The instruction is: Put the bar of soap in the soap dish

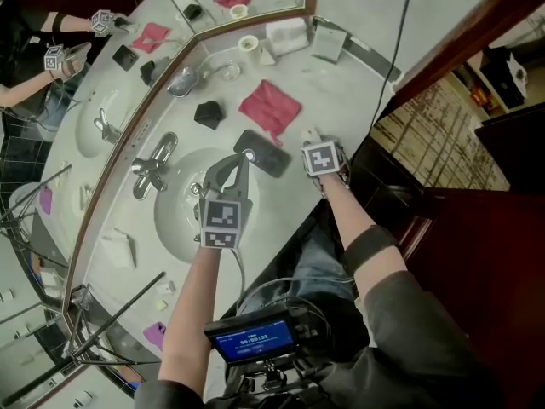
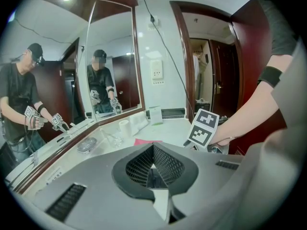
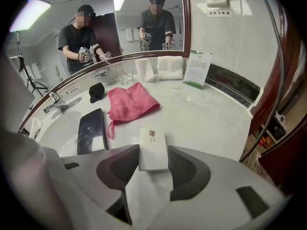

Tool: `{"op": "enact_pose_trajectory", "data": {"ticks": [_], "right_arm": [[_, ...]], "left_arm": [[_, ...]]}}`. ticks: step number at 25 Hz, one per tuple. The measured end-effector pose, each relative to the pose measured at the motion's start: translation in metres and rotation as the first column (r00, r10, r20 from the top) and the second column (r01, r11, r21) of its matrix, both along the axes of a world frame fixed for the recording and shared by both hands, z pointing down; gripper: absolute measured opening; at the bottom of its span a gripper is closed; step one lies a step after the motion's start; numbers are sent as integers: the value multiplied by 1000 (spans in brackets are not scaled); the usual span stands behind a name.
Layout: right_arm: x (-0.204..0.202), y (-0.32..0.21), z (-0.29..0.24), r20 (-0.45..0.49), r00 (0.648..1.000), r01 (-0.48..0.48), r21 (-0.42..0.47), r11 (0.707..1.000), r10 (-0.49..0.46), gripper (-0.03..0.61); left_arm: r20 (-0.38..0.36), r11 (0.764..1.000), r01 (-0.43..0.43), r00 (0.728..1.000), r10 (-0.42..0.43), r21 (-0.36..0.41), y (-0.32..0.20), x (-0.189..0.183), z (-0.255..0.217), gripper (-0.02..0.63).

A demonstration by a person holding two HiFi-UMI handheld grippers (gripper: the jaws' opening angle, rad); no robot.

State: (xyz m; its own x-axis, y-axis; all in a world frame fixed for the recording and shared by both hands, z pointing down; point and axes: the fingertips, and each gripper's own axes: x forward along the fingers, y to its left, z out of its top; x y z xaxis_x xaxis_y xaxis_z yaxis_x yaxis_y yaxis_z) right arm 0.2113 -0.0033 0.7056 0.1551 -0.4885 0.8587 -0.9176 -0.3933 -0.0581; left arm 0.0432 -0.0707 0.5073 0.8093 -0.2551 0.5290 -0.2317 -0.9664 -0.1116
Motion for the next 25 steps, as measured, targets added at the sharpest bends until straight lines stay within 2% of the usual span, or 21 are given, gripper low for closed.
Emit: {"op": "enact_pose_trajectory", "data": {"ticks": [15, 18, 22, 25], "right_arm": [[0, 8, -21, -10, 999, -43, 69, 997, 44, 229], [1, 23, -21, -7, 998, -62, 57, 996, 63, 229], [-3, 26, -46, -6, 997, -69, 120, 990, 70, 227], [-5, 35, -52, -14, 997, -67, 129, 989, 70, 225]], "left_arm": [[-5, 1000, -1, 1000, 1, 5, 7, -8, -5, 0], [-13, 1000, -2, 1000, 2, 10, 12, -9, -10, 0], [-23, 1000, 2, 1000, -2, 12, 18, -13, -16, 0], [-32, 1000, 5, 999, -4, 14, 21, -17, -21, 0]]}}
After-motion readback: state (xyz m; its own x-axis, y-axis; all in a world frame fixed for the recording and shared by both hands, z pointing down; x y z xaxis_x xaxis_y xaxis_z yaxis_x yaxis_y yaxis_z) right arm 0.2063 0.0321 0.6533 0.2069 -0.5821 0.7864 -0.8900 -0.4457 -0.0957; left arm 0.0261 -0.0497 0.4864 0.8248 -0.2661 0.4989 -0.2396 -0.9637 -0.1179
